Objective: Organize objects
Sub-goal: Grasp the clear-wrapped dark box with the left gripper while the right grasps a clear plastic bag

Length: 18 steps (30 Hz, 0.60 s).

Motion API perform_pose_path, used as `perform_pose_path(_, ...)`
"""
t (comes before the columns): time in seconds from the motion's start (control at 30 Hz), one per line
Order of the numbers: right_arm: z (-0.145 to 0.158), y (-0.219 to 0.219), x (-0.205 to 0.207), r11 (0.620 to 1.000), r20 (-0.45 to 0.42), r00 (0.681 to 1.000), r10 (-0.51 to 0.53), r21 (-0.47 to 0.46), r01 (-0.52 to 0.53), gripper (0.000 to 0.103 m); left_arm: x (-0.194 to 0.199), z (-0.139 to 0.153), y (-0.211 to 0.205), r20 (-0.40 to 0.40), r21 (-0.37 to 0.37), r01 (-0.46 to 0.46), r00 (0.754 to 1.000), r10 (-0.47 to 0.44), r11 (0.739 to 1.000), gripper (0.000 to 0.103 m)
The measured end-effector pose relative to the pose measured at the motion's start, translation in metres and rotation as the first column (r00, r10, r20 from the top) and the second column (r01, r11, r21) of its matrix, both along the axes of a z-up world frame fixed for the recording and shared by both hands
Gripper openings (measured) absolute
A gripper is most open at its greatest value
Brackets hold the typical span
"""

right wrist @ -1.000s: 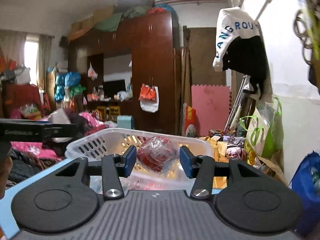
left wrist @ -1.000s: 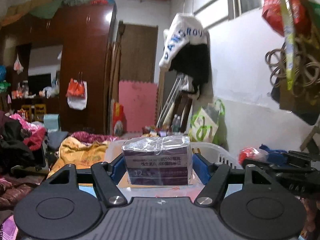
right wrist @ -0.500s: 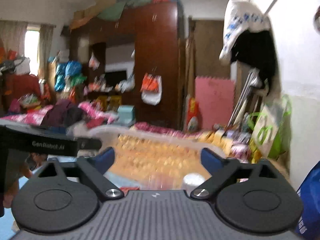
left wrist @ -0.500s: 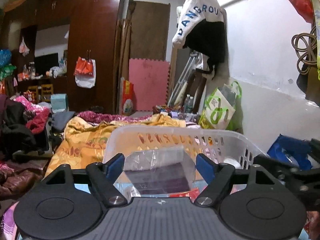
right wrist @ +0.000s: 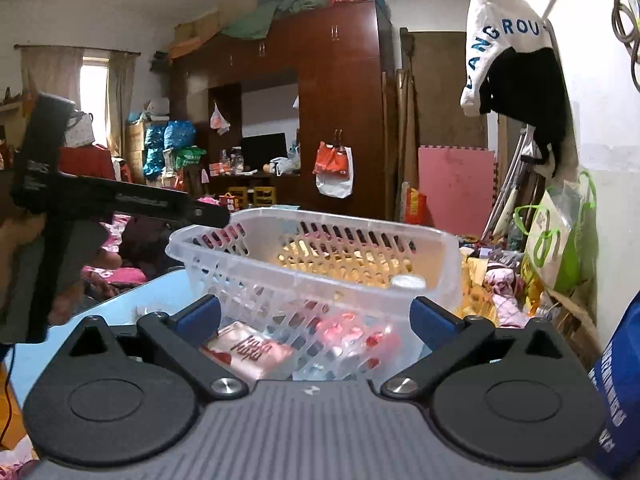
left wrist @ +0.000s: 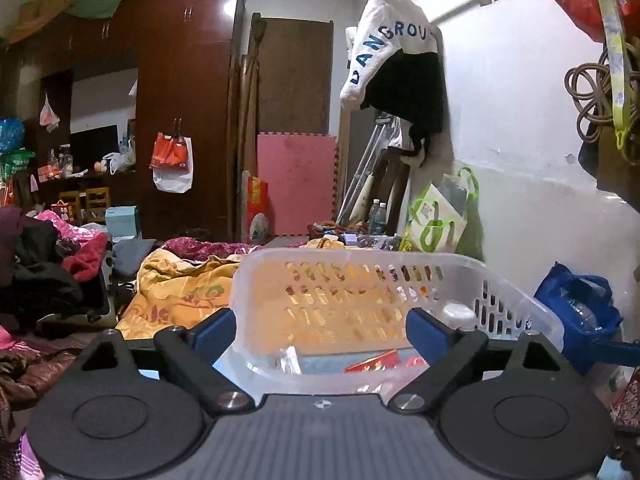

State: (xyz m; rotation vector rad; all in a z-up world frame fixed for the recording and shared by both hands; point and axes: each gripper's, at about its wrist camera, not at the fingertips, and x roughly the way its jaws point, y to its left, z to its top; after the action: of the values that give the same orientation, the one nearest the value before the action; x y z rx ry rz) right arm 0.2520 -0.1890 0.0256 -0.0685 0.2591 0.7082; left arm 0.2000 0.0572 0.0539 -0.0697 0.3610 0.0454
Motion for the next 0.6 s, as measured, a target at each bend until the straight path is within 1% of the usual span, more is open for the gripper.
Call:
perform_pose_path(0.07, -0.005, -0.004, -0.002, 1.000, -0.011, 1.000, 0.000, 0.014, 0.000, 0.103, -0.017, -0.005, 0.007, 0.017, -0.021, 0.009, 1.000, -0.009, 1.000, 0.094)
perform_pose_path(0.17, -0.021, -0.016, -0.017, 0.998, -0.043, 0.999, 0.000, 0.061, 0.002, 0.103, -0.060, -0.023, 0.019, 0.044, -0.039, 0.027, 0.999, -0.026, 0.999, 0.094)
perform_pose_path(0.23, -0.036, -0.022, -0.032, 0.997, -0.061, 0.997, 0.044, 0.067, -0.039, 0.103, -0.093, -0.038, 0.025, 0.062, -0.045, 0.032, 0.998, -0.029, 0.998, 0.094)
perform_pose_path(0.3, -0.048, -0.024, -0.048, 0.995, -0.060, 0.995, 0.077, 0.070, -0.073, 0.103, -0.123, -0.055, 0.028, 0.072, -0.052, 0.050, 0.996, -0.046, 0.997, 0.094)
perform_pose_path(0.37, -0.058, -0.024, -0.067, 0.994, -0.035, 0.995, 0.093, 0.063, -0.091, 0.103, -0.137, -0.067, 0.029, 0.056, -0.044, 0.059, 0.997, -0.056, 0.997, 0.094)
perform_pose_path(0.47, -0.066, -0.025, -0.083, 0.995, -0.009, 0.995, 0.097, 0.030, -0.097, 0.102, -0.144, -0.081, 0.023, 0.024, 0.003, 0.066, 0.998, -0.066, 0.998, 0.094)
perform_pose_path(0.5, -0.068, -0.028, -0.085, 0.996, -0.007, 0.996, 0.086, 0.026, -0.086, 0.098, -0.143, -0.083, 0.023, 0.021, 0.008, 0.062, 0.998, -0.062, 0.998, 0.094)
perform_pose_path(0.53, -0.070, -0.032, -0.085, 0.997, -0.012, 0.997, 0.075, 0.023, -0.075, 0.089, -0.141, -0.086, 0.024, 0.018, 0.007, 0.060, 0.998, -0.060, 0.998, 0.094)
perform_pose_path(0.57, -0.071, -0.036, -0.081, 0.997, -0.027, 0.997, 0.072, 0.022, -0.071, 0.084, -0.139, -0.087, 0.026, 0.012, 0.002, 0.062, 0.998, -0.062, 0.998, 0.094)
perform_pose_path(0.6, -0.074, -0.040, -0.078, 0.997, -0.050, 0.996, 0.073, 0.028, -0.072, 0.078, -0.136, -0.088, 0.027, 0.004, -0.004, 0.062, 0.998, -0.062, 0.998, 0.094)
